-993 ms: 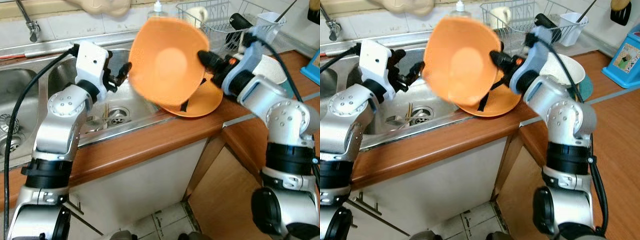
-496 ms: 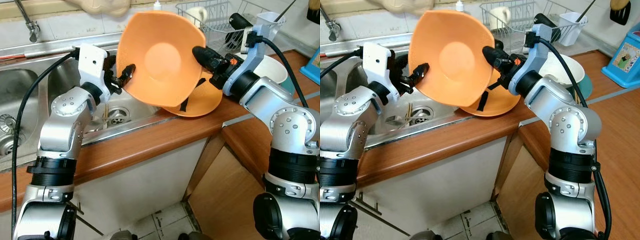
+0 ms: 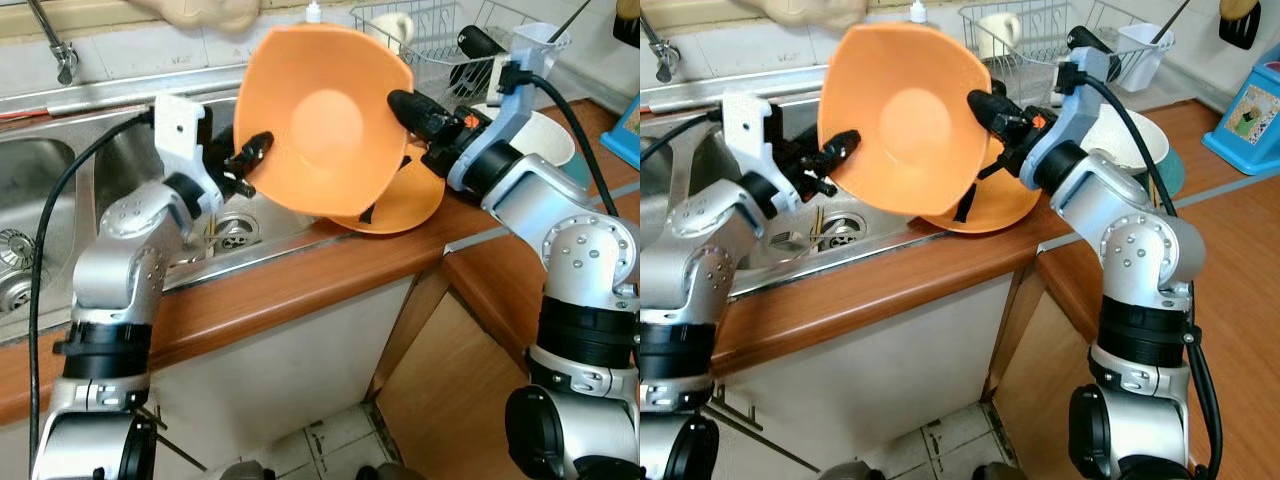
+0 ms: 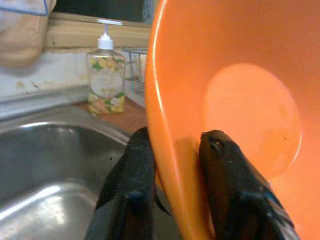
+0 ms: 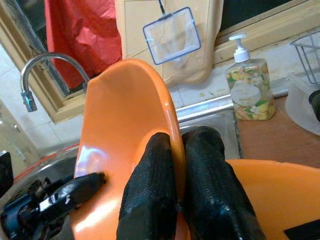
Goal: Kitchen organization
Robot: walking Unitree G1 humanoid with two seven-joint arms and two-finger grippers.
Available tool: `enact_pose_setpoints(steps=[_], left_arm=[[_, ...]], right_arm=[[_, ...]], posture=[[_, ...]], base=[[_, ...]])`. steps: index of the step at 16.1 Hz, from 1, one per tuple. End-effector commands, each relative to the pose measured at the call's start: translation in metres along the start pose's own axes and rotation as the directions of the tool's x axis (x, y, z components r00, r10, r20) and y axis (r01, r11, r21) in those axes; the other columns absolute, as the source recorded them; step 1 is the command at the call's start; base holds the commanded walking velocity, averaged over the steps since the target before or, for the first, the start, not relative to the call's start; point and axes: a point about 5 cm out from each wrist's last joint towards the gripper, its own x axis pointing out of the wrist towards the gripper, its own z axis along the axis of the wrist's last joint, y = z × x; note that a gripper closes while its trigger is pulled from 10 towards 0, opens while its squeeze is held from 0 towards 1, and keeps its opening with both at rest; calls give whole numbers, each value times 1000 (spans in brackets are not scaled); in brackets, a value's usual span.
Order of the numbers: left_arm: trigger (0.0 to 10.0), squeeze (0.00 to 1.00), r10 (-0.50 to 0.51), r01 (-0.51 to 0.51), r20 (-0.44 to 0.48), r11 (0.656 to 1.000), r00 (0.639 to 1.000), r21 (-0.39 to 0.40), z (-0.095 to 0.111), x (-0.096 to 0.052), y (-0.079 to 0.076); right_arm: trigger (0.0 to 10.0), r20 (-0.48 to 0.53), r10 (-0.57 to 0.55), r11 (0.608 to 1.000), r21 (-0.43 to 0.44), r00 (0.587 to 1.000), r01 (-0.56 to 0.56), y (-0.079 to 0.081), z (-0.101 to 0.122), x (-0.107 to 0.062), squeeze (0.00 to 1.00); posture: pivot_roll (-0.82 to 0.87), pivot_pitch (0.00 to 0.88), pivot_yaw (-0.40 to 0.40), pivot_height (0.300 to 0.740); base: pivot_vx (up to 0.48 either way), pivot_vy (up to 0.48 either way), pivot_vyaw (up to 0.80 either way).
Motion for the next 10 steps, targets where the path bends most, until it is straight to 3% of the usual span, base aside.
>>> enact_pose_setpoints(steps=[1,4,5,6,8,10], left_arm=[[0,0,-52,52,39,999,998,-8,9,3,-8],[0,0,-61,62,46,998,997,-23,12,2,-8],[0,0,-62,64,51,998,997,-29,13,2,-9],[0,0,-63,64,51,997,997,-31,13,3,-9],[0,0,-63,64,50,997,997,-31,13,3,-10],[0,0,-53,55,57,998,997,-35,13,3,-9]], right_arm=[[0,48,33,999,-14,998,-32,7,7,-2,0],[0,49,29,1000,-13,998,-28,7,7,-2,0],[2745,50,27,1000,-15,998,-27,7,7,-2,0],[3961,50,26,1000,-17,998,-25,7,7,-2,0],[10000,49,22,999,-27,999,-21,6,7,-2,0],[10000,47,4,999,-47,999,-1,5,7,-2,0]], posture=[[-43,32,28,740],[-42,30,30,740],[-41,28,29,740],[-41,27,30,740],[-42,27,30,740],[-42,26,29,740]], base=[[0,0,0],[0,0,0],[0,0,0],[0,0,0],[0,0,0],[0,0,0]])
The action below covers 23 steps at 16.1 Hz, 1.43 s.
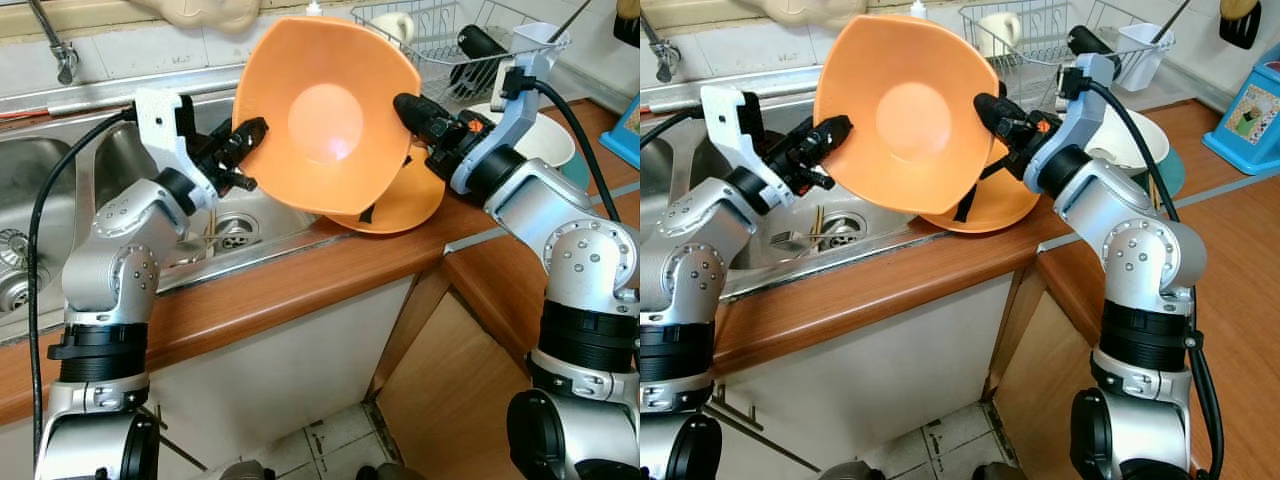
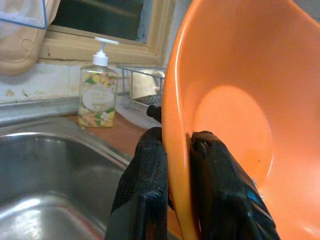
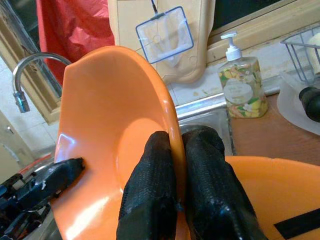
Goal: Kitchen organization
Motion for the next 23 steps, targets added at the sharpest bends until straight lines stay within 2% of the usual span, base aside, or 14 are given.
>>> enact_pose_setpoints(steps=[1,2,5,6,9,10,11,12,13,15,16,17,20,23], left_arm=[[0,0,-22,23,-6,999,1000,36,4,5,-7],[0,0,1,-2,19,1000,1000,20,8,5,-4],[0,0,83,-82,62,996,995,-15,14,5,6],[0,0,164,-159,98,986,981,-55,20,3,18],[0,0,283,-256,185,953,941,-160,32,-3,35],[0,0,341,-316,179,936,923,-153,32,-6,44],[0,0,358,-336,173,931,918,-141,31,-8,47],[0,0,422,-412,143,906,895,-96,27,-12,57],[0,0,498,-500,107,866,861,-10,21,-17,68],[0,0,578,-581,61,809,814,88,13,-22,80],[0,0,606,-602,12,787,795,137,3,-22,86],[0,0,604,-590,-29,787,796,180,-4,-20,87],[0,0,589,-560,-177,806,788,192,-34,-13,89],[1490,0,582,-557,-270,813,767,170,-55,-9,89]], right_arm=[[10000,48,35,999,-30,998,-34,9,10,0,0],[10000,51,28,999,-25,998,-27,8,10,1,1000],[10000,77,8,1000,-31,997,-6,5,11,1,1000],[10000,84,-4,1000,-26,996,6,4,11,1,1000],[10000,71,-4,999,-43,998,7,5,10,1,1000],[10000,52,10,998,-59,999,-7,8,8,2,741],[10000,45,17,998,-64,999,-14,9,7,2,741],[10000,-1,57,990,-127,998,-57,15,3,2,467],[10000,-61,105,968,-221,993,-116,26,-5,2,439],[10000,-139,139,937,-303,981,-175,35,-13,1,357],[10000,-226,166,899,-365,960,-241,42,-23,0,94],[10000,-275,178,878,-388,945,-279,45,-29,-2,0],[10000,-392,162,838,-429,906,-336,45,-46,-8,0],[10000,-412,148,831,-442,899,-339,43,-49,-10,0]], posture=[[-42,25,28,740],[-42,24,28,740],[-42,25,29,740],[-43,24,28,740],[-43,24,25,740],[-42,23,24,740],[-42,23,24,740],[-45,19,24,740],[-45,16,23,740],[-44,10,21,740],[-45,8,20,740],[-47,6,19,740],[-50,0,17,740],[-57,4,21,740]], base=[[0,0,0],[0,0,0],[0,0,0],[0,0,0],[0,0,0],[0,0,0],[0,0,0],[0,0,0],[0,0,0],[0,0,0],[0,0,0],[0,0,0],[0,0,0],[0,0,0]])
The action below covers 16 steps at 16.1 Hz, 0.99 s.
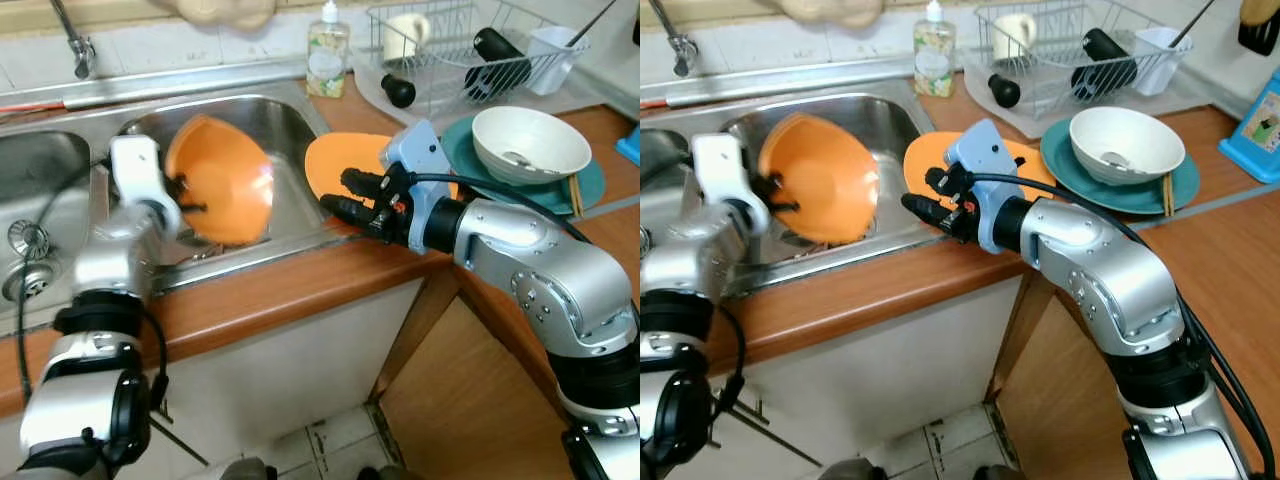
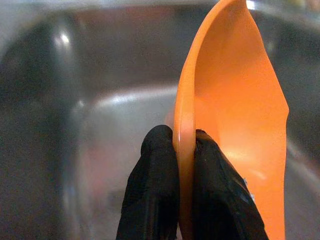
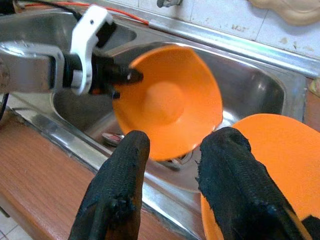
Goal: Kitchen organization
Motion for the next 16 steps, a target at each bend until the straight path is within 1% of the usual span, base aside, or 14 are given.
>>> enact_pose_setpoints(steps=[1,2,3,4,6,7,8,9,13,14,15,16], left_arm=[[1804,0,-11,10,43,1000,999,22,15,3,-4],[4824,0,-20,20,14,999,1000,34,11,5,-6],[10000,0,-27,29,-27,999,999,43,7,7,-8],[10000,0,-26,29,-54,998,998,64,4,8,-8],[10000,0,-55,62,-112,996,992,62,-3,10,-13],[10000,200,-62,70,-122,996,991,62,-5,10,-14],[10000,608,-69,78,-132,995,989,65,-7,11,-15],[10000,820,-69,79,-137,994,988,71,-8,11,-15],[10000,804,-61,75,-146,993,987,87,-12,11,-13],[10000,788,-55,71,-137,991,989,110,-11,10,-11],[10000,784,-42,56,-99,988,994,143,-8,10,-8],[10000,769,-26,36,-61,986,998,164,-5,9,-5]], right_arm=[[10000,-17,9,1000,-18,1000,-10,1,0,-1,0],[10000,-28,11,1000,-20,1000,-12,1,-2,-2,0],[10000,-42,14,1000,-23,999,-15,2,-4,-2,0],[10000,-49,17,1000,-25,999,-18,2,-5,-3,0],[10000,-60,14,1000,-26,998,-16,2,-7,-3,0],[10000,-62,12,1000,-25,998,-14,2,-7,-3,0],[10000,-65,8,1000,-25,998,-9,1,-8,-3,0],[10000,-69,1,1000,-24,998,-3,0,-8,-3,0],[10000,-69,-18,1000,-22,997,17,-2,-9,-3,0],[10000,-71,-32,999,-18,997,30,-4,-10,-3,0],[10000,-80,-77,997,4,994,78,-9,-13,-4,0],[10000,-93,-146,988,30,985,150,-18,-16,-6,0]], posture=[[-58,5,22,740],[-62,9,25,740],[-63,11,25,740],[-64,12,24,740],[-67,17,24,740],[-67,18,24,740],[-68,20,23,740],[-68,21,22,740],[-69,23,21,740],[-69,24,22,740],[-69,24,22,740],[-69,24,22,740]], base=[[0,0,0],[0,0,0],[0,0,0],[0,0,0],[0,0,0],[0,0,0],[0,0,0],[0,0,0],[0,0,0],[0,0,0],[0,0,0],[0,0,0]])
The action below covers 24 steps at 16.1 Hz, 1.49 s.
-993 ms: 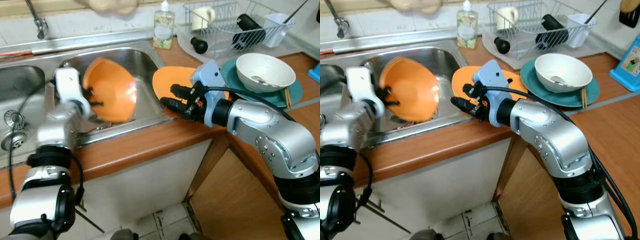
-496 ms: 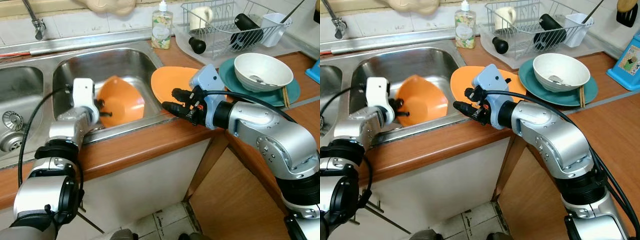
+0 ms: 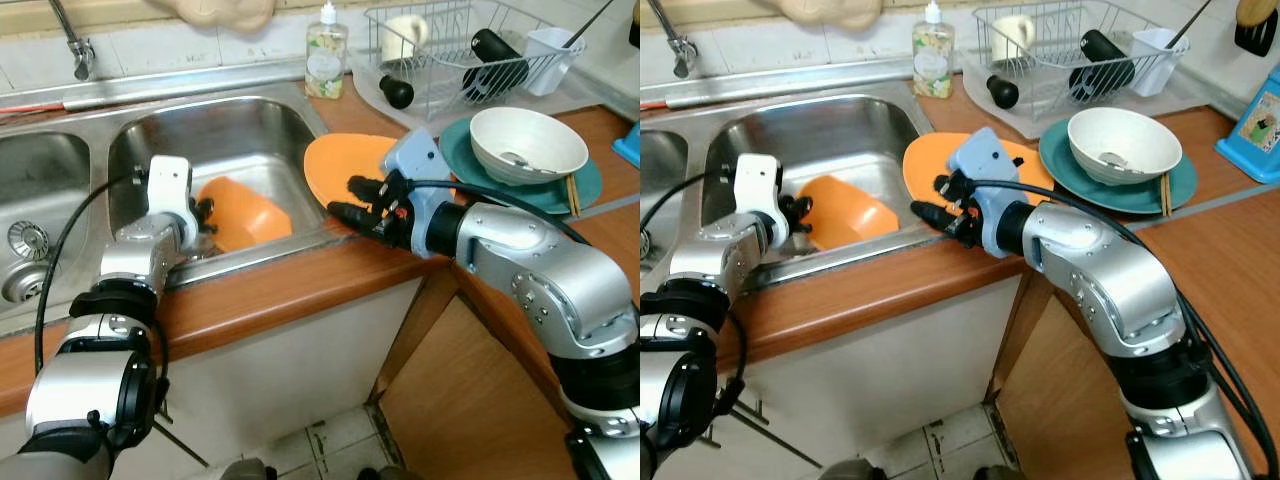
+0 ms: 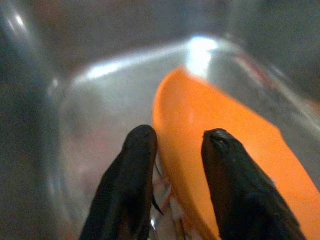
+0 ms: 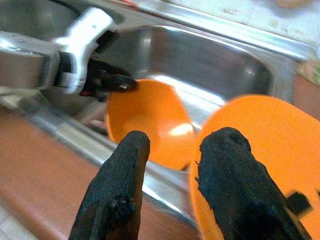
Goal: Kitchen organization
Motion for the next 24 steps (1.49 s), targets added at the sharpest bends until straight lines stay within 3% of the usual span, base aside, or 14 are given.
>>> enact_pose_setpoints(steps=[1,3,5,6,7,8,10,11,12,15,16,20,21,24], left_arm=[[10000,769,29,-30,39,999,999,29,6,-2,6],[10000,737,39,-51,128,994,991,96,15,-5,9],[10000,706,7,-19,212,998,977,54,24,-9,6],[10000,843,-31,24,244,999,969,32,28,-13,3],[10000,1000,-53,51,261,999,964,14,30,-14,1],[10000,1000,-78,108,288,990,955,-88,34,-17,-4],[10000,1000,-145,230,324,942,935,-243,42,-20,-17],[10000,133,-211,327,339,884,917,-334,47,-23,-29],[10000,0,-259,392,349,831,900,-395,52,-25,-38],[10000,0,-276,430,354,752,894,-500,56,-24,-47],[10000,0,-305,439,326,737,895,-514,53,-22,-54],[10000,0,-373,468,284,666,883,-581,39,-18,-75],[10000,898,-389,491,302,633,870,-599,39,-18,-79],[10000,1000,-426,497,275,601,862,-626,38,-14,-89]], right_arm=[[10000,-34,-91,995,36,995,92,-13,-8,-4,0],[10000,-63,-252,959,116,966,258,-33,-17,-7,0],[10000,-88,-368,907,185,926,378,-50,-25,-14,0],[10000,-113,-442,854,251,890,456,-61,-32,-20,302],[10000,-133,-474,826,276,871,492,-65,-35,-23,961],[10000,-147,-495,801,306,856,515,-68,-38,-26,1000],[10000,-181,-517,761,349,836,546,-71,-43,-29,1000],[10000,-207,-515,741,381,832,553,-72,-47,-29,1000],[10000,-225,-502,732,405,835,549,-71,-50,-29,1000],[10000,-257,-482,697,467,838,544,-69,-55,-27,941],[10000,-260,-474,676,504,841,537,-69,-56,-25,0],[10000,-258,-470,617,588,844,523,-74,-64,-16,0],[10000,-240,-462,605,618,854,502,-73,-63,-12,1000],[10000,-231,-454,580,657,861,482,-71,-64,-7,1000]], posture=[[-68,26,21,740],[-68,27,20,740],[-68,31,19,740],[-66,32,18,740],[-66,32,18,740],[-67,32,20,740],[-66,32,22,740],[-67,33,22,740],[-66,32,24,740],[-64,30,26,740],[-67,28,28,740],[-68,18,45,740],[-66,17,48,740],[-63,7,59,740]], base=[[0,0,0],[0,0,0],[0,0,0],[0,0,0],[0,0,0],[0,0,0],[0,0,0],[0,0,0],[0,0,0],[0,0,0],[0,0,0],[0,0,0],[0,0,0],[0,0,0]])
